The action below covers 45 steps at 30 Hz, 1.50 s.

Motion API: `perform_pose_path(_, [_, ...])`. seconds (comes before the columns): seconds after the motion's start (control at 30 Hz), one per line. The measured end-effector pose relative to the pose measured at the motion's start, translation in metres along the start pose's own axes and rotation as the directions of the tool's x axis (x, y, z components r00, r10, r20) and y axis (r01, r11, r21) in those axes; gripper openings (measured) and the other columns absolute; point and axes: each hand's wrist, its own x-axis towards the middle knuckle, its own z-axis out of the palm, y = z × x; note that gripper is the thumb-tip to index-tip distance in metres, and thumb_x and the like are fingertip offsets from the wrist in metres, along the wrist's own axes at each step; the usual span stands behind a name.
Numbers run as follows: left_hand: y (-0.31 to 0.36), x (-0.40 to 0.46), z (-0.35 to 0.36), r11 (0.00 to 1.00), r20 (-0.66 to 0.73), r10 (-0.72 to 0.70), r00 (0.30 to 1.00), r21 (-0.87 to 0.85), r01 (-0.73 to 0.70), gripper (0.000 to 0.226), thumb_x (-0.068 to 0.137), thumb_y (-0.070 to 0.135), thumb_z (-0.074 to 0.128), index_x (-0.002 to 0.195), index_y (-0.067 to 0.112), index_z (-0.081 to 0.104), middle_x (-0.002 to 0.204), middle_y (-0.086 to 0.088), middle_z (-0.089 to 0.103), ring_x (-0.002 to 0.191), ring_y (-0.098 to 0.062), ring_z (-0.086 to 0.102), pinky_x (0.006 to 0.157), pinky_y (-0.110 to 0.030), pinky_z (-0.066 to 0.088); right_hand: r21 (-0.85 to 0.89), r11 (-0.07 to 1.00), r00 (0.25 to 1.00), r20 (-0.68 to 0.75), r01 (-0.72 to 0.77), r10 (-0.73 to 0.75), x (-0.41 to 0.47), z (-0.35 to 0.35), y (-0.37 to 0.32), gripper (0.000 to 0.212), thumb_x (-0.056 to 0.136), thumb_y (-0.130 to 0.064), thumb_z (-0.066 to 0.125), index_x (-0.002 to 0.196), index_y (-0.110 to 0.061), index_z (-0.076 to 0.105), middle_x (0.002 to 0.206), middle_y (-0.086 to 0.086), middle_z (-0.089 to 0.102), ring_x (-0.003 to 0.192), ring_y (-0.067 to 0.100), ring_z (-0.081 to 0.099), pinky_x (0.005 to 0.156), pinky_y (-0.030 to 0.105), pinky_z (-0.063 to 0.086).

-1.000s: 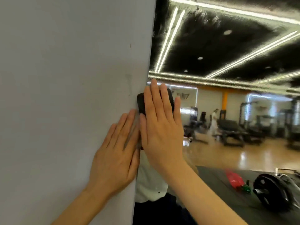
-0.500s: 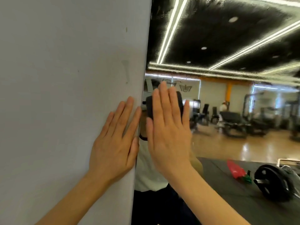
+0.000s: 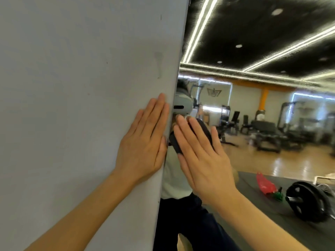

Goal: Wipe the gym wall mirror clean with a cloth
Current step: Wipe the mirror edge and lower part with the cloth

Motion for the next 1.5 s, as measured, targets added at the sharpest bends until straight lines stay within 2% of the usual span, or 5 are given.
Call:
perform_pose_path(0.63, [-0.003, 0.0, -0.003, 0.999, -0.017, 0.01, 1.0, -0.036, -0.011, 0.053, 0.105, 0.018, 0.028, 0.156, 0.003, 0.027, 0.163, -0.019, 0.023, 0.153, -0.027, 0.017, 0.127, -0.034, 0.006, 0.094, 0.957, 0.95, -0.127, -0.274, 0.284, 0.06, 0.002, 0.004, 0.054, 0.107, -0.025, 0.035, 0.155, -0.002, 0.028, 0.163, 0.017, 0.026, 0.152, 0.03, 0.019, 0.124, 0.039, -0.008])
perform_pose_path(0.9, [-0.004, 0.0, -0.005, 0.998, -0.01, 0.013, 1.0, -0.057, -0.013, 0.053, 0.103, 0.011, 0.03, 0.155, 0.001, 0.03, 0.163, -0.022, 0.024, 0.153, -0.032, 0.019, 0.127, -0.036, 0.007, 0.02, 0.998, 0.995, 0.079, 0.054, -0.055, -0.048, 0.002, -0.028, 0.065, 0.104, -0.028, 0.036, 0.16, -0.007, 0.011, 0.169, 0.007, 0.003, 0.155, 0.021, 0.0, 0.126, 0.039, -0.004])
perform_pose_path(1.1, [-0.004, 0.0, -0.002, 0.996, -0.019, 0.0, 1.0, -0.086, -0.002, 0.053, 0.104, 0.012, 0.032, 0.155, 0.002, 0.025, 0.163, -0.021, 0.025, 0.153, -0.03, 0.02, 0.127, -0.035, 0.008, 0.124, 0.954, 0.952, -0.106, -0.273, 0.286, 0.044, 0.004, -0.013, 0.056, 0.106, -0.025, 0.036, 0.156, -0.002, 0.024, 0.164, 0.016, 0.022, 0.152, 0.03, 0.017, 0.125, 0.041, -0.007])
perform_pose_path(1.33, [-0.003, -0.001, -0.005, 0.999, 0.002, 0.015, 1.0, -0.042, -0.015, 0.06, 0.098, 0.005, 0.035, 0.156, 0.001, 0.025, 0.164, -0.022, 0.022, 0.153, -0.032, 0.018, 0.127, -0.037, 0.008, 0.04, 0.998, 0.99, 0.133, 0.038, -0.043, -0.075, 0.005, -0.047, 0.066, 0.103, -0.031, 0.037, 0.16, -0.007, 0.014, 0.168, 0.008, 0.008, 0.156, 0.023, 0.003, 0.126, 0.04, -0.001])
perform_pose_path(1.5, [-0.001, 0.0, -0.004, 0.999, -0.003, -0.012, 1.0, -0.047, 0.012, 0.055, 0.104, 0.016, 0.029, 0.157, 0.001, 0.023, 0.164, -0.019, 0.022, 0.154, -0.022, 0.013, 0.127, -0.033, 0.005, 0.159, 0.954, 0.957, -0.103, -0.253, 0.271, 0.032, 0.002, -0.018, 0.055, 0.106, -0.025, 0.036, 0.156, -0.008, 0.023, 0.163, 0.017, 0.025, 0.153, 0.03, 0.014, 0.125, 0.041, -0.004])
